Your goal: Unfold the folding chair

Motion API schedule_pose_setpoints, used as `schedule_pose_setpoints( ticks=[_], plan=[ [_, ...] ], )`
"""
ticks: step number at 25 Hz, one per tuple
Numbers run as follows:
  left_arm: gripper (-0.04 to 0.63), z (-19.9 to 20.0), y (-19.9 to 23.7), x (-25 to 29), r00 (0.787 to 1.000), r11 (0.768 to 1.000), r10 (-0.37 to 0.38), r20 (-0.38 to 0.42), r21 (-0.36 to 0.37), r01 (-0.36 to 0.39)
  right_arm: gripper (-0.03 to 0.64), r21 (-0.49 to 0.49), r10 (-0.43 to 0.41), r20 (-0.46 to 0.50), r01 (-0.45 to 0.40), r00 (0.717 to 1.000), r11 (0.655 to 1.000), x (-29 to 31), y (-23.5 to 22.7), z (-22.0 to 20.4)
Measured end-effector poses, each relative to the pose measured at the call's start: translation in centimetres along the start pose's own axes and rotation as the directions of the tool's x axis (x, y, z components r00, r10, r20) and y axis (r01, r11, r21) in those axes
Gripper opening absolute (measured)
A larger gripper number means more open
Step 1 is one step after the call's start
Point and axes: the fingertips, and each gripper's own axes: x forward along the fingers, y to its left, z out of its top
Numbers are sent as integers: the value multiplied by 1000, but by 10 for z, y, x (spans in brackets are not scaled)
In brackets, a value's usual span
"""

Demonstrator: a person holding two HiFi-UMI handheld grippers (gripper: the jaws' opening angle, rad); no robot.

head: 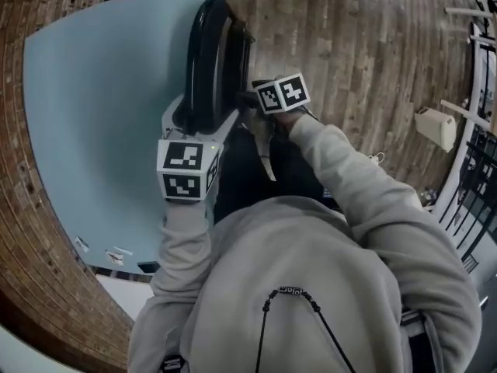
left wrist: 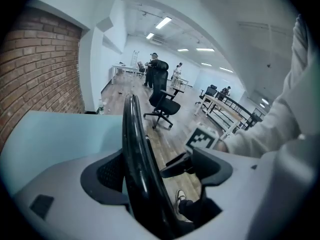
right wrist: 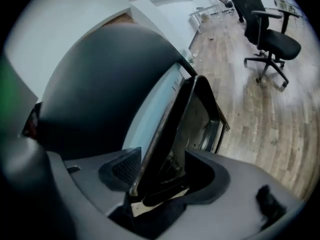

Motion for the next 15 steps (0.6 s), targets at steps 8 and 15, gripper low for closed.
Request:
schedule_pose_setpoints(
  ticks=[8,15],
  plan=[
    [147,-5,27,-4,1000,982,-7,19,-191,10,256,183,-127,1,124,992,975,76,-18,21],
    [92,-6,32,-7,999,960,-1,52,-279,15,172,197,-83,-36,89,996,976,95,-15,17]
  ],
)
